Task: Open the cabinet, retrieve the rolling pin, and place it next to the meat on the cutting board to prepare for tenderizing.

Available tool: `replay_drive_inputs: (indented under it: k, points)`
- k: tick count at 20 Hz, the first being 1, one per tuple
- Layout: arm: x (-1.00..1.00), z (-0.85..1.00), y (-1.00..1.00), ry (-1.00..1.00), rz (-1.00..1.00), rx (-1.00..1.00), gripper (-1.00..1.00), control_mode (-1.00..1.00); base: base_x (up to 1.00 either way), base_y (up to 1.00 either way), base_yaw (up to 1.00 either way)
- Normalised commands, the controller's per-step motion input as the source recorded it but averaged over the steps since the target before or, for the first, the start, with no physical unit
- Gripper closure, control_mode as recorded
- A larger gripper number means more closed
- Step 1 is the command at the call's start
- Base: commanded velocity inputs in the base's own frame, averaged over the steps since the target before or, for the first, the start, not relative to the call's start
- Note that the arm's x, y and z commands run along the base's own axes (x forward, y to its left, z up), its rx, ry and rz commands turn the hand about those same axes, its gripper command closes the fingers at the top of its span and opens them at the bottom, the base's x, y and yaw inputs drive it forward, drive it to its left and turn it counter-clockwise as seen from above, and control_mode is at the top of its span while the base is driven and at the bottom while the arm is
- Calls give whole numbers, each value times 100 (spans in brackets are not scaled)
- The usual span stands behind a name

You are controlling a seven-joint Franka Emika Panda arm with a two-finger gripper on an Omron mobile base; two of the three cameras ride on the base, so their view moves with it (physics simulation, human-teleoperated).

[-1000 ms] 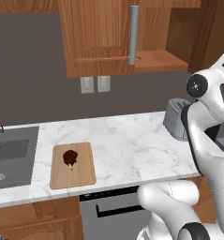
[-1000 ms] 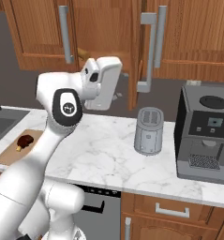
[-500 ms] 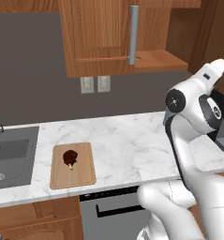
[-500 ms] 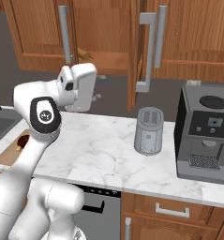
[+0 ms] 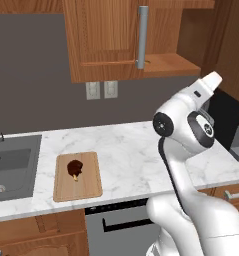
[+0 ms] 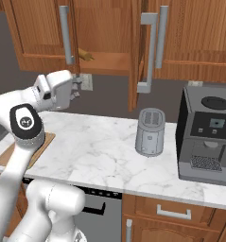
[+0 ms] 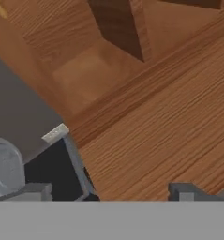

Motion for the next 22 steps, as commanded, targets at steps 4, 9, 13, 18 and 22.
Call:
replay_drive_inputs:
  k: [4,9,13,18,22]
  points:
    - [13,0,66,-22,14,11,-100,-100,0,0,0]
    - [18,0,59,-24,16,10,-100,-100,0,0,0]
    - [16,0,50,-27,17,12,-100,-100,0,0,0]
    - [13,0,47,-26,17,15,-100,-100,0,0,0]
    - [20,5,39,-19,17,21,-100,-100,0,0,0]
